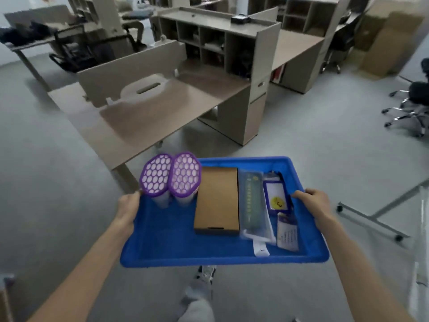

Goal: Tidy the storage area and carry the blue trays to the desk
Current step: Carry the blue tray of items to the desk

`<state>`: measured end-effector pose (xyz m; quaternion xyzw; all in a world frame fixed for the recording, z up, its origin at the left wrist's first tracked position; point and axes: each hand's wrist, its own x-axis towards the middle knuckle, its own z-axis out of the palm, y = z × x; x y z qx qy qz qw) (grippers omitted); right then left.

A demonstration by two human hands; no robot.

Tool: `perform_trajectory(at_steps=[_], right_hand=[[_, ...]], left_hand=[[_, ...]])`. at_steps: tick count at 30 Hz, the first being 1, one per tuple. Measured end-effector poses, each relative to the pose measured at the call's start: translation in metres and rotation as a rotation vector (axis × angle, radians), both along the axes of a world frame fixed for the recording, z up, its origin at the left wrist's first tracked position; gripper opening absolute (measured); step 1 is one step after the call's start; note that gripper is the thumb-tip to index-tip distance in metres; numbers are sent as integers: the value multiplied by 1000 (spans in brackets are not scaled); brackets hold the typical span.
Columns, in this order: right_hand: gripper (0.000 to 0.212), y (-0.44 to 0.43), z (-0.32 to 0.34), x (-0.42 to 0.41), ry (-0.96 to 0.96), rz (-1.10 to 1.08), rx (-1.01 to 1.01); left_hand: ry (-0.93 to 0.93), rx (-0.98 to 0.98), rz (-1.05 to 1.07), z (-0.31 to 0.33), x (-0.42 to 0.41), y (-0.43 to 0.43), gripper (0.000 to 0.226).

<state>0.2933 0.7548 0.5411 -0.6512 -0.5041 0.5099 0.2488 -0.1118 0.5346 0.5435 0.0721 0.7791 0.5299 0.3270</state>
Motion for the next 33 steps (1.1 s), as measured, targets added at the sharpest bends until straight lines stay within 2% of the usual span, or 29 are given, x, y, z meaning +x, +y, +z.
perform_trajectory(at_steps=[3,5,8,12,16,21,24,29,33], right_hand=[[26,68,-4,8,-13,-131,-5],[33,108,-1,16,-30,-233,-5],[26,171,10,24,-35,-352,2],[43,271,5,43,0,-484,44],[43,378,-9,63,68,-554,22],[47,551,-22,103,107,-544,9],[57,651,-17,127,121,-521,-23],[54,814,6,141,125,-499,-19],[44,957,6,148,107,-482,-7]], left_hand=[[5,34,-111,-3,-11,113,24],[-6,24,-198,-3,-16,186,26],[-13,46,-309,8,-19,303,18],[-11,75,-403,17,-2,454,26],[-1,63,-452,6,18,582,24],[57,15,-424,-10,55,759,21],[69,11,-420,-6,78,854,22],[45,4,-401,0,98,1011,21],[12,54,-383,-19,103,1153,21]])
